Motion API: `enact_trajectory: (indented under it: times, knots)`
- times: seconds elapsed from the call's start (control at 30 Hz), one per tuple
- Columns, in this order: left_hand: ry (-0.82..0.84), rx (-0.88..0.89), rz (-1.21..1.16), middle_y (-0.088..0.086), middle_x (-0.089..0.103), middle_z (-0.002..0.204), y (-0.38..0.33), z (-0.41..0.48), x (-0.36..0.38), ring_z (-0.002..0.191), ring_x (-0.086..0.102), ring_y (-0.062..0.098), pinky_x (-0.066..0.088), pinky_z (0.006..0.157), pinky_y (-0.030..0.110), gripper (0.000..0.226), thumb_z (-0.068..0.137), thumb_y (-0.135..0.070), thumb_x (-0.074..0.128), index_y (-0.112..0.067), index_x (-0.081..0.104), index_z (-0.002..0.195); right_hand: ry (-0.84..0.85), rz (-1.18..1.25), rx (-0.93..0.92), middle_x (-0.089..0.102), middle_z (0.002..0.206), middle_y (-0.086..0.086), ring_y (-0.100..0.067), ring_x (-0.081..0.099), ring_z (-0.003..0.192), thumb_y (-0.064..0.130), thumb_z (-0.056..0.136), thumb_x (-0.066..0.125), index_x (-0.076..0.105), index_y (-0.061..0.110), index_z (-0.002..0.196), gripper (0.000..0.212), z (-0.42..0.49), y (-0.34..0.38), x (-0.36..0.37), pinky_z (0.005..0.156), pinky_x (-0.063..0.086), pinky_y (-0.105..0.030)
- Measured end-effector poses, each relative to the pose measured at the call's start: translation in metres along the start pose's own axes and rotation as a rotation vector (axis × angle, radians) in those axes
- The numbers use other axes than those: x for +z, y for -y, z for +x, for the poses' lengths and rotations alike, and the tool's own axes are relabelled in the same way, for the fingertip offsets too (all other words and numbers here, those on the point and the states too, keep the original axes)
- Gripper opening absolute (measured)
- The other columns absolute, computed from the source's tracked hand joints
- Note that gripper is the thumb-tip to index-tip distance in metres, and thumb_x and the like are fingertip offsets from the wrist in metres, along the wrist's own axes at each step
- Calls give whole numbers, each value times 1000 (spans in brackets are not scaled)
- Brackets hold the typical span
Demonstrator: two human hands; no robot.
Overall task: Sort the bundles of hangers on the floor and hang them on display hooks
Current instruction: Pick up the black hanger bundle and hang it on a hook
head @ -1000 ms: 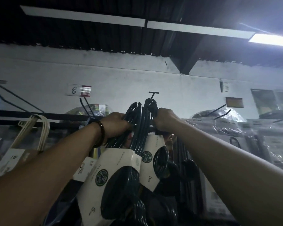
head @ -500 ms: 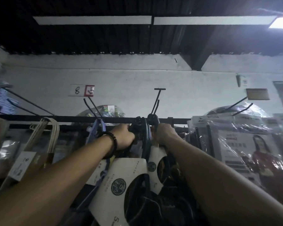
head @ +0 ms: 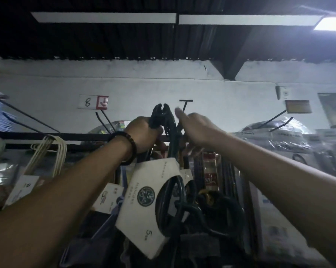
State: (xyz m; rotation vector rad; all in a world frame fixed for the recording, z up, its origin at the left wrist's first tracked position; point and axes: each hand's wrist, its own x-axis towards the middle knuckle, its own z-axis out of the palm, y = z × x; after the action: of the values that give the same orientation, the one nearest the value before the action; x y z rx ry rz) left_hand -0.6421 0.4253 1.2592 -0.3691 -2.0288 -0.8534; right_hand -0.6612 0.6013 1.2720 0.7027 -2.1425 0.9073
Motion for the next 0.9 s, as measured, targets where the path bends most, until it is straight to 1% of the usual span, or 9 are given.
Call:
enact_trajectory:
  times: [0.1,0.23,0.33,0.4,0.47,0.53,0.67,0.8,0.9]
  knots:
    - [14,-26,-26,6,79,76,-11,3,5,73,77,26,64,76,41,19,98,-20,56,-10,72,99,71,149,24,75,86,-22,-35,76,61,72,100,33,63,4,103,74,-28,23,-8,59,65,-49]
    - [-54,-17,15,0,70,66,-23,7,18,66,69,18,50,56,25,19,95,-15,56,-10,71,84,28,-173,-37,72,93,-18,-32,74,76,40,102,47,68,5,98,41,-29,29,-2,67,65,-45]
    - [-96,2,-5,-5,63,62,-25,5,27,57,64,12,39,44,19,14,89,-13,65,-15,66,75,-49,-282,-3,68,85,-12,-24,68,68,30,101,49,63,10,89,27,-20,20,4,58,61,-35]
    - [-108,17,-34,-2,72,78,-21,3,32,72,70,15,47,54,22,9,86,-22,72,-18,70,93,-123,-311,8,62,81,-10,-22,63,66,26,102,53,55,12,84,23,-16,13,6,51,53,-33]
    - [-95,42,-44,3,77,97,-11,-1,36,85,75,20,56,72,28,46,87,-35,72,-20,62,130,-206,-291,32,56,79,-8,-19,55,64,21,103,54,50,9,92,17,-12,5,7,46,38,-29]
    - [-50,132,106,7,75,109,1,-10,41,101,71,26,55,88,34,61,94,-38,65,-19,45,148,-263,-263,46,50,77,-4,-14,49,63,18,105,54,46,7,101,13,-11,2,8,44,31,-27]
    - [2,300,109,5,67,125,20,-34,50,112,64,25,52,96,39,49,106,-22,47,-21,33,153,-301,-238,49,53,80,-7,-18,50,66,16,104,51,45,7,103,10,-4,-6,19,47,30,-30]
    - [69,343,108,2,57,138,33,-39,56,116,59,18,51,99,40,71,109,-21,39,-31,-4,165,-302,-213,102,52,79,-6,-21,53,68,18,104,52,46,8,104,12,6,-17,31,50,33,-33]
    - [135,376,165,-7,18,170,43,-41,65,146,40,19,41,115,41,72,109,-31,37,-40,-10,162,-269,-225,158,52,79,-6,-22,55,70,18,102,54,47,8,104,13,15,-21,34,50,35,-32]
